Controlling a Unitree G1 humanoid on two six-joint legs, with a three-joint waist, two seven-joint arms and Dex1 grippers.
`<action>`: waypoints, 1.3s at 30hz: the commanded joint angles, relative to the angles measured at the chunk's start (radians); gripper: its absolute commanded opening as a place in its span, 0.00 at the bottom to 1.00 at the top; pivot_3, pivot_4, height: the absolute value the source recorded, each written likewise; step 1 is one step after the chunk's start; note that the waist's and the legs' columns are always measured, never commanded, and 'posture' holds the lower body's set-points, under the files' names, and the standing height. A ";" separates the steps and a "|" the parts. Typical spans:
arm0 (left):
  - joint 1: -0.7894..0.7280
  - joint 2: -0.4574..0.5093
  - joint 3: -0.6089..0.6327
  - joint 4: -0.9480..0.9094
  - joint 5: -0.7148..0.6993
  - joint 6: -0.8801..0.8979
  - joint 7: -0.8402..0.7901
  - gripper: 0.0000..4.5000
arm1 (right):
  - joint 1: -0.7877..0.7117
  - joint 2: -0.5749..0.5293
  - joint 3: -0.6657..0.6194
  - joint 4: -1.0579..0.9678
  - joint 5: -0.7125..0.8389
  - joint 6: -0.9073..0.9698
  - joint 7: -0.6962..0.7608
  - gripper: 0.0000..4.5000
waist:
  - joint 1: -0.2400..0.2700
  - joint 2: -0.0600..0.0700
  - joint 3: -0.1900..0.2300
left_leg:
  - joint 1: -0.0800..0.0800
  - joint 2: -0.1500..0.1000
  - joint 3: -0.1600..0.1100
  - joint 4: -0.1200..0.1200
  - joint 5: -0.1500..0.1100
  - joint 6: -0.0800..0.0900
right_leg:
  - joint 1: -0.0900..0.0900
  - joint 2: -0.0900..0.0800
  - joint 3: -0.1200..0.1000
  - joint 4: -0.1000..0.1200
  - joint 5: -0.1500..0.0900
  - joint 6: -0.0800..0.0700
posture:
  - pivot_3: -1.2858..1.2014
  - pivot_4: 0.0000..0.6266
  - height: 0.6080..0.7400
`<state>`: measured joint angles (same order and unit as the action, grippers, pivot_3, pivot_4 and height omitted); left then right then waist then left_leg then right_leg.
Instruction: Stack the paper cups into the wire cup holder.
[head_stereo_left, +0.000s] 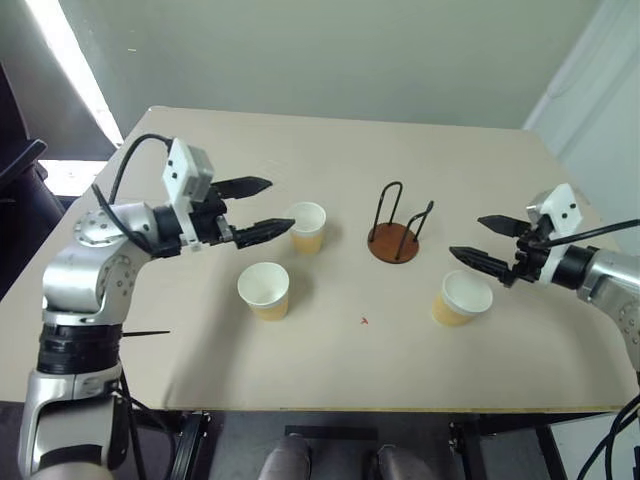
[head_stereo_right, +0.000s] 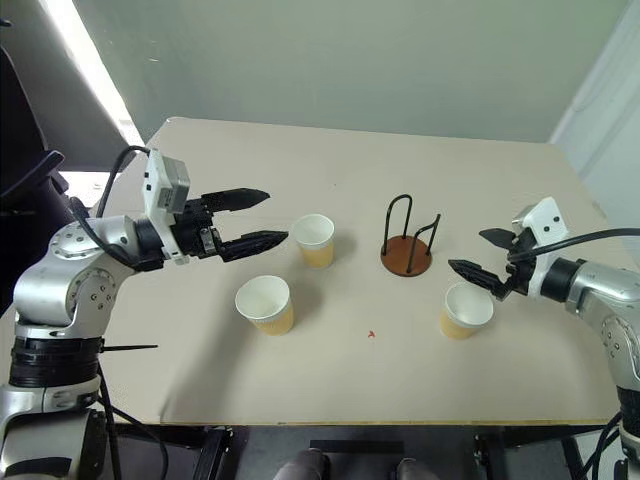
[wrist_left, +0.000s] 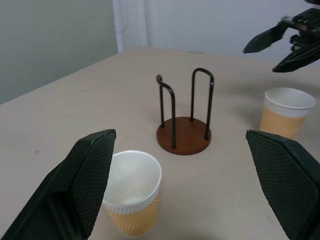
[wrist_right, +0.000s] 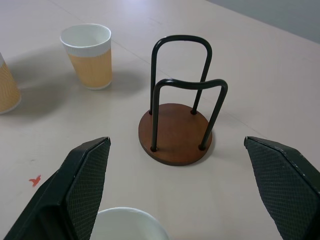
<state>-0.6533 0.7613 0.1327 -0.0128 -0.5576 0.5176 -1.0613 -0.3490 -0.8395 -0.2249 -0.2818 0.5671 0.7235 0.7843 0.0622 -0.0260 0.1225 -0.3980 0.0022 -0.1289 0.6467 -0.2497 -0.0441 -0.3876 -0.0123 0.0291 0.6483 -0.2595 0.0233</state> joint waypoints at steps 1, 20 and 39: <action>-0.044 0.009 -0.006 0.015 0.009 -0.030 -0.032 1.00 | 0.001 -0.014 -0.045 -0.032 0.017 0.018 -0.015 0.97 | 0.000 0.000 0.000 | 0.000 0.000 0.000 0.000 0.000 0.000 | 0.000 0.000 0.000 0.000 0.000 0.000 | 0.52 0.24 1.00; -0.072 0.016 -0.037 0.053 0.032 -0.058 -0.101 1.00 | -0.126 0.027 0.062 -0.012 0.068 0.167 -0.024 0.97 | -0.002 0.000 0.000 | -0.001 0.000 0.000 0.000 0.001 0.001 | 0.000 0.000 0.000 -0.001 0.001 0.002 | 0.52 0.24 1.00; -0.071 0.012 -0.023 0.044 0.040 -0.055 -0.102 1.00 | -0.294 0.168 0.300 0.217 -0.118 0.102 -0.050 0.97 | -0.003 0.000 0.000 | -0.003 0.000 -0.001 0.001 0.001 0.002 | -0.003 0.000 0.000 -0.001 0.001 0.002 | 0.52 0.24 1.00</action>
<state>-0.7205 0.7661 0.0916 0.0627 -0.5139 0.4740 -1.1679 -0.6151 -0.6786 0.0670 -0.0675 0.4782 0.8660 0.7436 0.0591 -0.0260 0.1225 -0.4009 0.0023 -0.1294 0.6473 -0.2488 -0.0425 -0.3907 -0.0125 0.0292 0.6476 -0.2583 0.0254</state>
